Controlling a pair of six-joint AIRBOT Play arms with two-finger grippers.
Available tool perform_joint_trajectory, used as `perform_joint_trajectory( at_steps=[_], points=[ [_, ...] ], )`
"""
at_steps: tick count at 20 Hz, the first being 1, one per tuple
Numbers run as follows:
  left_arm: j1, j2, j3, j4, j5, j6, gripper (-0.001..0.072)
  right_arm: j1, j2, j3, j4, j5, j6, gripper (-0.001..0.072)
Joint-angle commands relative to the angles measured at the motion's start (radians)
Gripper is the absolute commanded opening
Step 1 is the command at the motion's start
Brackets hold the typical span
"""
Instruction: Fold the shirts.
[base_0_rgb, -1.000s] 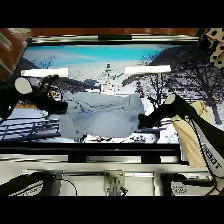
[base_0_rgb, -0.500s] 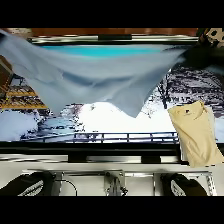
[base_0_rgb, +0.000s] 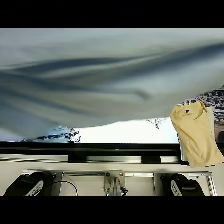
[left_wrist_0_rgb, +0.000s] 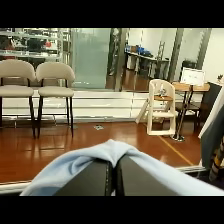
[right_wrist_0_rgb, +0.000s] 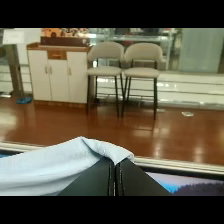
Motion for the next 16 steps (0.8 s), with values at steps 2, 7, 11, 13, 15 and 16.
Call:
perform_joint_trajectory(
  at_steps=[2,7,11,13,15,16],
  points=[
    [0.000,0.002,-0.007,0.055,-0.198,-0.006,0.0039,-0.001,-0.008,0.007,-0.092,0.236,0.041,0.0060],
    [0.000,-0.068,-0.201,0.204,-0.370,-0.003,0.0039,-0.001,-0.211,-0.032,-0.187,0.611,0.038,0.0060],
    [0.000,-0.209,-0.502,0.204,-0.302,-0.003,0.0039,-0.001,-0.408,-0.274,-0.183,0.469,0.029,0.0060],
    [0.000,-0.347,-0.584,0.196,-0.211,-0.004,0.0039,-0.001,-0.518,-0.356,-0.184,0.284,0.018,0.0060],
    [0.002,-0.488,-0.568,0.196,-0.115,-0.004,0.0039,-0.001,-0.639,-0.357,-0.181,0.132,0.012,0.0060],
    [0.008,-0.560,-0.549,0.196,-0.057,-0.011,0.0039,0.000,-0.694,-0.357,-0.172,0.044,0.015,0.0060]
  ],
)
